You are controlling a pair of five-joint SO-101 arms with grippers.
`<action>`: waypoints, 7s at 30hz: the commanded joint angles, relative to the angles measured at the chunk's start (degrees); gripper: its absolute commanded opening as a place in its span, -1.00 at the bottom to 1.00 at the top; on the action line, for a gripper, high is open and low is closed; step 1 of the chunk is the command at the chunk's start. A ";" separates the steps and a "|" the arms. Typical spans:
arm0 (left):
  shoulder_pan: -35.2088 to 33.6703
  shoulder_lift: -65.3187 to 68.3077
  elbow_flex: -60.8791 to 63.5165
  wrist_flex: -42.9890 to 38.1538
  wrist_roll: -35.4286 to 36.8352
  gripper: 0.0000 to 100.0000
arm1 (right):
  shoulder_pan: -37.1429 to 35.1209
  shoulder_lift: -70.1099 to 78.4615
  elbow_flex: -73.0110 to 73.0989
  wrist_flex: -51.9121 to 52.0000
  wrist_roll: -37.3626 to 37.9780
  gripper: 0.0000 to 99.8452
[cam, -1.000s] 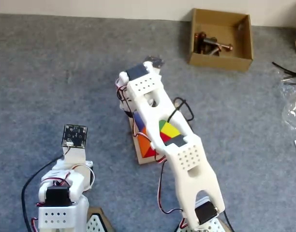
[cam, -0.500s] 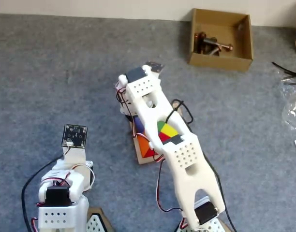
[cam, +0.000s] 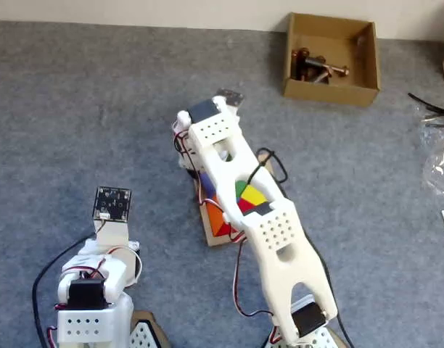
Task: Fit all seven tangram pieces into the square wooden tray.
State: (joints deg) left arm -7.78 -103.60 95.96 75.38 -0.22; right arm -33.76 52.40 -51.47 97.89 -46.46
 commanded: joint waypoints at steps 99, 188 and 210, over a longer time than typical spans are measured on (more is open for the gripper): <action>-0.75 -0.75 1.27 0.26 0.26 -0.99 | 0.57 -24.57 27.38 -15.08 7.12 -0.99; -0.75 -0.75 1.27 0.26 0.26 -0.99 | -0.92 -20.97 28.09 -18.68 -1.49 -0.82; -0.75 -0.75 1.27 0.26 0.26 -0.99 | -0.84 -20.88 28.62 -19.21 -4.31 -0.72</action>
State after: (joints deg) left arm -7.78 -103.60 95.96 75.38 -0.22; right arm -35.43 32.62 -22.55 77.23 -50.07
